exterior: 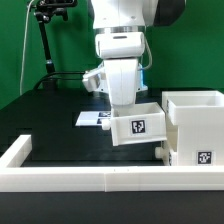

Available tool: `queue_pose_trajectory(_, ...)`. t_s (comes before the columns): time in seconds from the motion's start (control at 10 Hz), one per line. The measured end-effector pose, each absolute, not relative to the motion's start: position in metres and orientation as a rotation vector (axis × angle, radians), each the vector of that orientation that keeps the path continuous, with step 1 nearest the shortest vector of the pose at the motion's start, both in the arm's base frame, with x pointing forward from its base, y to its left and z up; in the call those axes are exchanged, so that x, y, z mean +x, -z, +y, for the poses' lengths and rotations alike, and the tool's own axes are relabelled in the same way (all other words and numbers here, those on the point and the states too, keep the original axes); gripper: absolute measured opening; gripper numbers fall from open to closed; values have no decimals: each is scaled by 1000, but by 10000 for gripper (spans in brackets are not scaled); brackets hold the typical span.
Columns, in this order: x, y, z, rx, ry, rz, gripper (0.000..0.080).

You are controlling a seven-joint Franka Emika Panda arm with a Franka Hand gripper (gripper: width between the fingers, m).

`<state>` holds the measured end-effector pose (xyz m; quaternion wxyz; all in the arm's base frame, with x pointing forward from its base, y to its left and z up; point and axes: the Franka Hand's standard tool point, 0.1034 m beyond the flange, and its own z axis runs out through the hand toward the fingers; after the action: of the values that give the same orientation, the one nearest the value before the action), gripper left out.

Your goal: Assemble drawer

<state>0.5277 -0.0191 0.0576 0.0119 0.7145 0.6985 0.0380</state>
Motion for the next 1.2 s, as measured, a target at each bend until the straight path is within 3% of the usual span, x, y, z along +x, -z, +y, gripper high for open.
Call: queue_pose_trajectory(1.2,532,-49,-8,2270,-98,2156,42)
